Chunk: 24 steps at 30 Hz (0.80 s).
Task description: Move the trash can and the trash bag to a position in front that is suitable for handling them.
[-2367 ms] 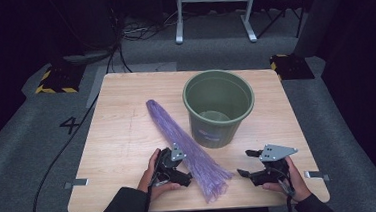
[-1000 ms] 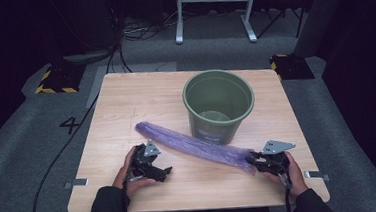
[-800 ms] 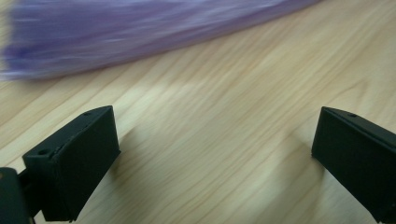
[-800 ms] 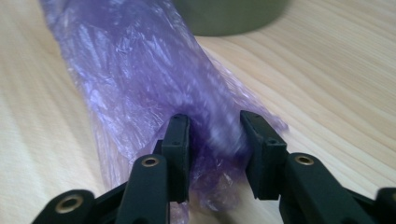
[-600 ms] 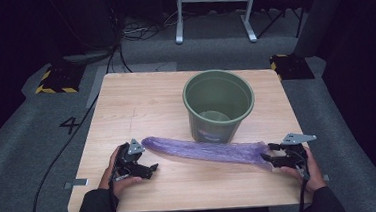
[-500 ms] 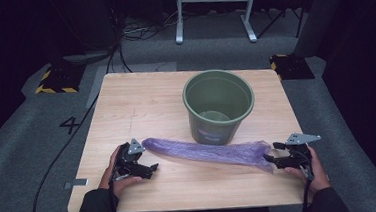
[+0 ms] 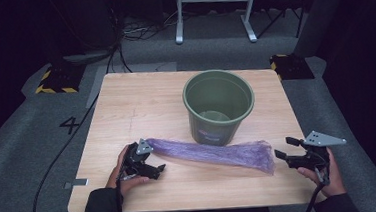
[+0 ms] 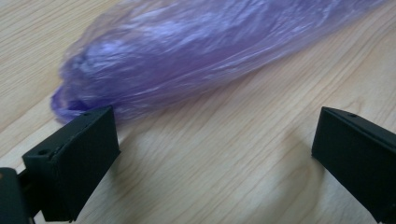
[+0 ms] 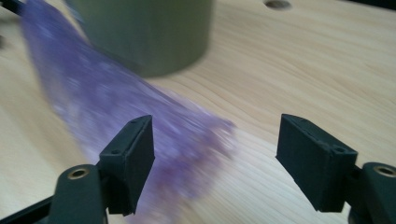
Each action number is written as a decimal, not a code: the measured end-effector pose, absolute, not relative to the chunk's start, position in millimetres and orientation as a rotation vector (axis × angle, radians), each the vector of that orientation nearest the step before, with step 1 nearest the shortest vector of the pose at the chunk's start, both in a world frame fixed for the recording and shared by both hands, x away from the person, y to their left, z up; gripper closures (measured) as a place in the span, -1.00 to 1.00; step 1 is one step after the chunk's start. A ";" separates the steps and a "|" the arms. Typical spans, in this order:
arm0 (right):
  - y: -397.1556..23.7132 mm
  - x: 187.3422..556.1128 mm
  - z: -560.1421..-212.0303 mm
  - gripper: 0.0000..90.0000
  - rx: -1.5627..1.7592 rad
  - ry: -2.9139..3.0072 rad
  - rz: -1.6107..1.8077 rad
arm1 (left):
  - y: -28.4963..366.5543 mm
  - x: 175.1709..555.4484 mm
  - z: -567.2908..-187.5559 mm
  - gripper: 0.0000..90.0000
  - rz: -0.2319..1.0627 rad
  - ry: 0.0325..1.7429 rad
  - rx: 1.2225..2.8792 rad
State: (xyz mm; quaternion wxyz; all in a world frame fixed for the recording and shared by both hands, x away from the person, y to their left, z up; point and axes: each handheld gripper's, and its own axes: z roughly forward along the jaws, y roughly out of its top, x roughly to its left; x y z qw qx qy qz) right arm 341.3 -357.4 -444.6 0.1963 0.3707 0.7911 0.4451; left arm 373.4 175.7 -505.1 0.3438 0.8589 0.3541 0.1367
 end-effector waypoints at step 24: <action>-299.9 358.2 -492.9 0.41 1.035 2.366 1.107 | 191.3 374.2 -505.1 -1.00 0.353 0.916 2.235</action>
